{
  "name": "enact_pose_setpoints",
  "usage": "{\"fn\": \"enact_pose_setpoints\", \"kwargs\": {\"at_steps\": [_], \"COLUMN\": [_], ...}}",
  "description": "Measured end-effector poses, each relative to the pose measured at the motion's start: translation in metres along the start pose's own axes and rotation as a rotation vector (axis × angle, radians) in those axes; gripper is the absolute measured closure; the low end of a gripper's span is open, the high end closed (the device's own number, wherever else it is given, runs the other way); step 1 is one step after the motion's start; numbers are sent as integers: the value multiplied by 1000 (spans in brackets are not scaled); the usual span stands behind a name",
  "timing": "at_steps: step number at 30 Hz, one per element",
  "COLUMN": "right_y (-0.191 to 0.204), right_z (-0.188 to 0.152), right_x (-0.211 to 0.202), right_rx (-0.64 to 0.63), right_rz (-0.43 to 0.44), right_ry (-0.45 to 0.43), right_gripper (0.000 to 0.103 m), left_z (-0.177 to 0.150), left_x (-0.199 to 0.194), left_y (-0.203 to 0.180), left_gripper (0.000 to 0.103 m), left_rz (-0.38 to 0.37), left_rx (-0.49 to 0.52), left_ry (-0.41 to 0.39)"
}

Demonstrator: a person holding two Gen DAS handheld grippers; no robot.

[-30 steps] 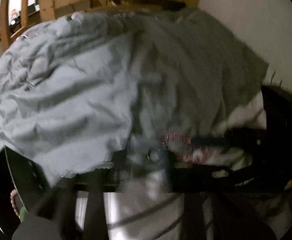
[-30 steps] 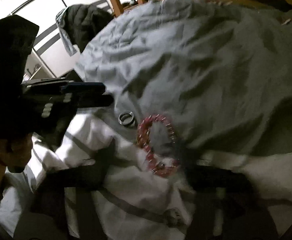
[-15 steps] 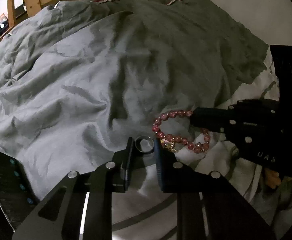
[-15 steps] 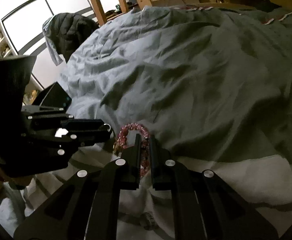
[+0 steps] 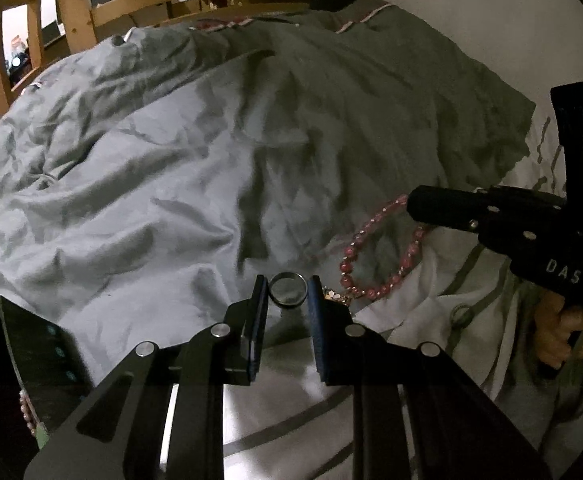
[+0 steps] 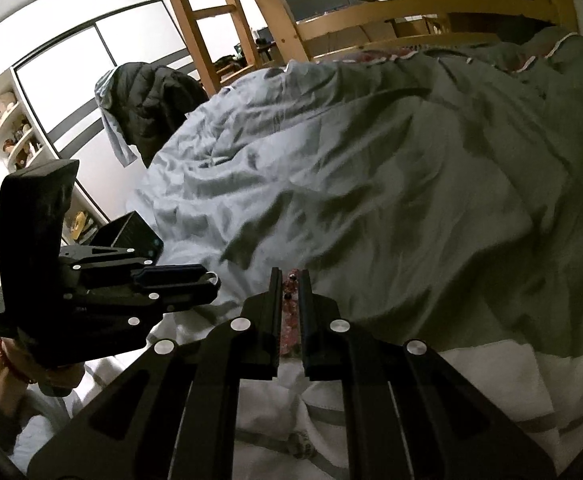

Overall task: Organize jewelry
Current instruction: 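Lift the ring and pink bracelet and carry them over the black box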

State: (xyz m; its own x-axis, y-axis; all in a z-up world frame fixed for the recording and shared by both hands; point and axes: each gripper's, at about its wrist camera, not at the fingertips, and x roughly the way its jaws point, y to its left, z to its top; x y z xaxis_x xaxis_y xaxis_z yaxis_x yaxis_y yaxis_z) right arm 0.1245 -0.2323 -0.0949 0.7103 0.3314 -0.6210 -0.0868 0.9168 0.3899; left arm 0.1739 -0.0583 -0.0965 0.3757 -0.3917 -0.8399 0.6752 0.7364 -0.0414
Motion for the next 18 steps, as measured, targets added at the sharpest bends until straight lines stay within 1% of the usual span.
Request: {"fn": "enact_pose_setpoints", "kwargs": {"at_steps": [10, 18], "right_y": [8, 24], "right_z": [9, 20], "right_x": [-31, -64], "right_rx": [-10, -26], "right_rz": [-6, -8], "right_ry": [-41, -75], "right_gripper": [94, 94], "left_z": [-5, -18], "left_x": [-43, -82], "left_y": [-11, -7], "left_gripper": [83, 83], "left_rz": [37, 69], "left_rx": [-19, -73], "left_ry": [-54, -101]}}
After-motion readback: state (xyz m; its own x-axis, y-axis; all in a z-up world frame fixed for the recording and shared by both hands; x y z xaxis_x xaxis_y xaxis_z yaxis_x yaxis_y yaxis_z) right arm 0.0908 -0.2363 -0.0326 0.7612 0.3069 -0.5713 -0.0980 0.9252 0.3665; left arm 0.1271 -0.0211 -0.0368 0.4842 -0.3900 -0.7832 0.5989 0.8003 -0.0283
